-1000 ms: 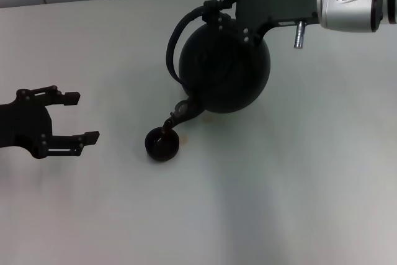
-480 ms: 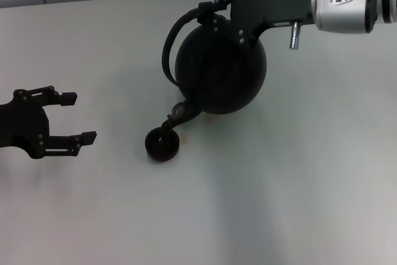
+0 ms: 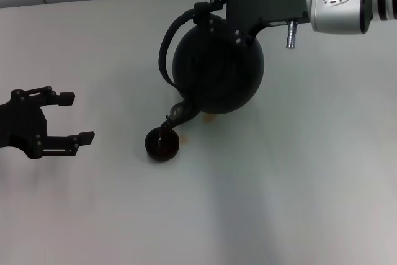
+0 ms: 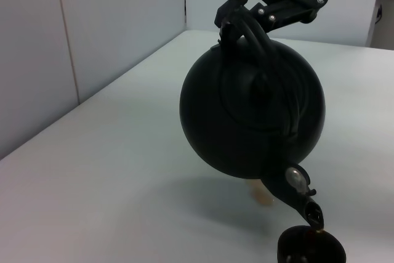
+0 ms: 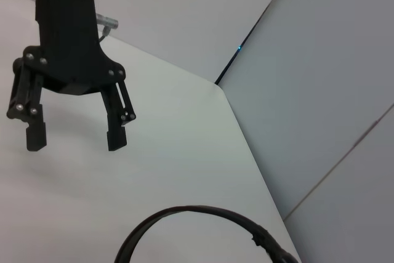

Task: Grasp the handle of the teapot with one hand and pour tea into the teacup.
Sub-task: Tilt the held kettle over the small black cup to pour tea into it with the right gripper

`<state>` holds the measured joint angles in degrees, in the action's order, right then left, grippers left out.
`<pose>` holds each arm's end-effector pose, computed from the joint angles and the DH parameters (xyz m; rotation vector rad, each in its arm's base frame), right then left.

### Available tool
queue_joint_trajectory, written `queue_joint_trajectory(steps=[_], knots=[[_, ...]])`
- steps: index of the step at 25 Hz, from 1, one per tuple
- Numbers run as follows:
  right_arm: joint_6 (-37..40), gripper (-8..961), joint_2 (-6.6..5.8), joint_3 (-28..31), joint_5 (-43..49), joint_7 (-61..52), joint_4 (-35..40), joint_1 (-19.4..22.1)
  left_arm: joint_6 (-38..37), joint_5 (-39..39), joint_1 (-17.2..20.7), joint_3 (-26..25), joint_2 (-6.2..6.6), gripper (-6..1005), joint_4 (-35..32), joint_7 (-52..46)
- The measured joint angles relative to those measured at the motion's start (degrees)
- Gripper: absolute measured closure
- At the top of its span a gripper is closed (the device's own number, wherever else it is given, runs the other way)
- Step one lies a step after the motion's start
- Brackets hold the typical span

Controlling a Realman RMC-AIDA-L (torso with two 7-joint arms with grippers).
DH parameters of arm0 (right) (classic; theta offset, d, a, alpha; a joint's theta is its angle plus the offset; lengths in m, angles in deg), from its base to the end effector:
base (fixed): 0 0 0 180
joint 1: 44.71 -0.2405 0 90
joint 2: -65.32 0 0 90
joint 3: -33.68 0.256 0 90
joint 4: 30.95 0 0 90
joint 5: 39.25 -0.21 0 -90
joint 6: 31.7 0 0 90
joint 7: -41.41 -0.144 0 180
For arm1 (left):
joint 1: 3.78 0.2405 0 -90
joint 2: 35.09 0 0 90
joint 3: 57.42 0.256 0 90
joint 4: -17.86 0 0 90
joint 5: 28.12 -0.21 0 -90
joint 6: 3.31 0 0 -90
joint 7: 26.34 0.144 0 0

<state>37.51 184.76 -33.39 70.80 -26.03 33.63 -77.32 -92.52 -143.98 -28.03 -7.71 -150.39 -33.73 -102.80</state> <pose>0.1535 0.3928 0.0110 -2.5888 -0.4474 0.2506 -0.2794 0.3241 0.0387 -2.7902 -0.3156 -0.3469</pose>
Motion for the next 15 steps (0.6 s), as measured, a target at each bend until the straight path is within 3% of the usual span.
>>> queue_joint_trajectory(steps=[15], knots=[[-1.5, 842, 0.09, -2.1, 2.6, -2.3, 1.4, 0.0, 0.0, 0.0, 0.2, -0.2, 0.00, 129, 0.1, 0.7]])
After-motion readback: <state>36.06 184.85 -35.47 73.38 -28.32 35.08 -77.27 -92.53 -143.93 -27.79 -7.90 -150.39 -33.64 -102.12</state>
